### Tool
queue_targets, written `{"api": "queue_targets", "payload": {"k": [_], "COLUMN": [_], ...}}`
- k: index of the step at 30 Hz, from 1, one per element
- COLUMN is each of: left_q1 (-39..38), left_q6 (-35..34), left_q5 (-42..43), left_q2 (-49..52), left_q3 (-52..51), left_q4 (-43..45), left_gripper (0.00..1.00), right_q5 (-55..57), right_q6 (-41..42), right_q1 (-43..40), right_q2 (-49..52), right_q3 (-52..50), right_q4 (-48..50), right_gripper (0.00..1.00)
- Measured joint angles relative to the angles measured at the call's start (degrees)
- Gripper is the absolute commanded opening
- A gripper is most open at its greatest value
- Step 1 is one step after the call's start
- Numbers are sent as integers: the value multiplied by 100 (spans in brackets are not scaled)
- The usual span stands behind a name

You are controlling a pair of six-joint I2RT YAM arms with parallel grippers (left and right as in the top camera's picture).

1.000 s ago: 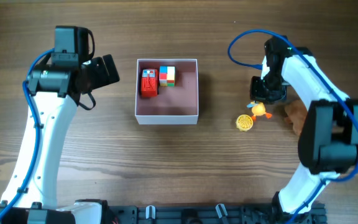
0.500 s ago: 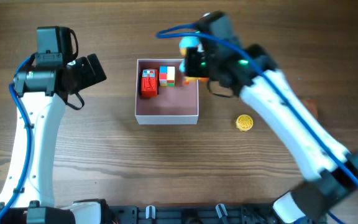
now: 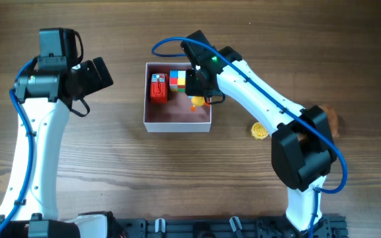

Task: Pack container
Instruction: 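Carry the duck into the box and release it with right gripper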

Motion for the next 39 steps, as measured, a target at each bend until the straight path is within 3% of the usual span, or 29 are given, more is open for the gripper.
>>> {"api": "queue_targets", "payload": {"k": [36,39], "left_q1": [0,0], "left_q6": [0,0], "left_q5": [0,0], "left_q2": [0,0], "left_q3": [0,0], "left_q4": [-37,-37], "left_gripper": [100,100], "right_q5": [-2,-2], "right_q6": [17,-61], "right_q1": [-203,-205], "right_q2": [616,715], "right_q3": [0,0], "right_q4": [553,551], "right_gripper": [9,15]}}
